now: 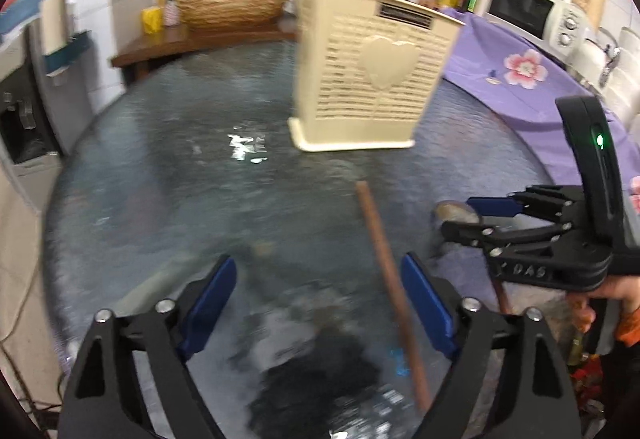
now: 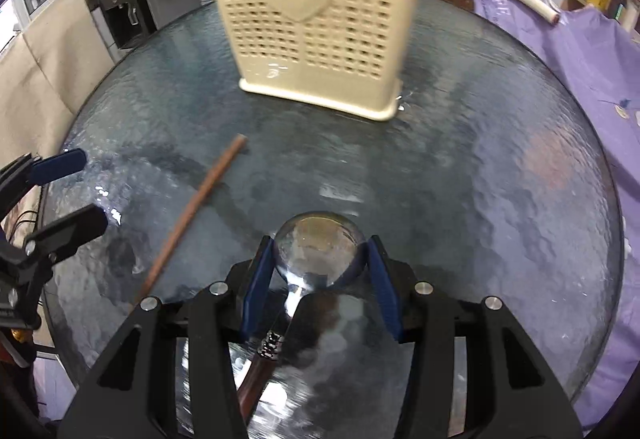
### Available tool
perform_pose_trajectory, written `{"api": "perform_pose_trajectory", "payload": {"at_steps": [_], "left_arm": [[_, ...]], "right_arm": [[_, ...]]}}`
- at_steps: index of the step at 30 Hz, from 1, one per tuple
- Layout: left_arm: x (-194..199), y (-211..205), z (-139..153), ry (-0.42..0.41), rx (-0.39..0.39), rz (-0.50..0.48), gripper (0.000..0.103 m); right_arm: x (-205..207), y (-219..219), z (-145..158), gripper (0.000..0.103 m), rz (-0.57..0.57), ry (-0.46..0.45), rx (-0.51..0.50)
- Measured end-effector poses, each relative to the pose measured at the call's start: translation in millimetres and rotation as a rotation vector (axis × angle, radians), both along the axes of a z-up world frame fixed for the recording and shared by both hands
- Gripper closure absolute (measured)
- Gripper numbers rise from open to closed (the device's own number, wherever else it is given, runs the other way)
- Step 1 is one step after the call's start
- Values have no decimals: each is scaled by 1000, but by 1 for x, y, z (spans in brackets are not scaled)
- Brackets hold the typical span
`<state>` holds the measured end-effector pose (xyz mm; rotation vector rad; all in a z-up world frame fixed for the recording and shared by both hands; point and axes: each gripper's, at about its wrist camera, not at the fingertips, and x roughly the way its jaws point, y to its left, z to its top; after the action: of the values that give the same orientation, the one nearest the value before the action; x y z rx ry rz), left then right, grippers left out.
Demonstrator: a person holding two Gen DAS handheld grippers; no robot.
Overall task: Organize utensils
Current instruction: 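Close the left tool on the wooden chopstick while the right lifts the steel spoon, then carry the chopstick and steel spoon up above the cream holder with both tools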
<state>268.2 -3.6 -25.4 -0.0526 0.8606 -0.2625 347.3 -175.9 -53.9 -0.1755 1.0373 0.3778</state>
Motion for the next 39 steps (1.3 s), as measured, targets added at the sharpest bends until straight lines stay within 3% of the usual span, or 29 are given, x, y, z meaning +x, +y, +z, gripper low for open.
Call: {"api": "perform_pose_trajectory", "payload": {"at_steps": [6,14,16,19,25,29,39], "left_arm": [[40,-31,-13,83,34,-56,50],[65,-57,-22,115,96,-85,68],[69,-62,-22,112,120,-81,82],[73,-64,-21,119,116,-74,94],[79,-53,-20,132,49,-33,96],[72,-42,-9,100,18,-21,96],[37,-19,62,-97,-31,1,96]], "right_arm": [[-2,-24,3,55,-42,-6,24],[-4,-35,1,55,-62,-8,27],[-3,-34,1,55,-62,-10,27],[-2,-33,0,55,-67,-14,30],[-3,-29,4,55,-77,-46,42],[-7,-28,16,55,-76,-99,70],[-27,-30,67,55,-59,-270,131]]}}
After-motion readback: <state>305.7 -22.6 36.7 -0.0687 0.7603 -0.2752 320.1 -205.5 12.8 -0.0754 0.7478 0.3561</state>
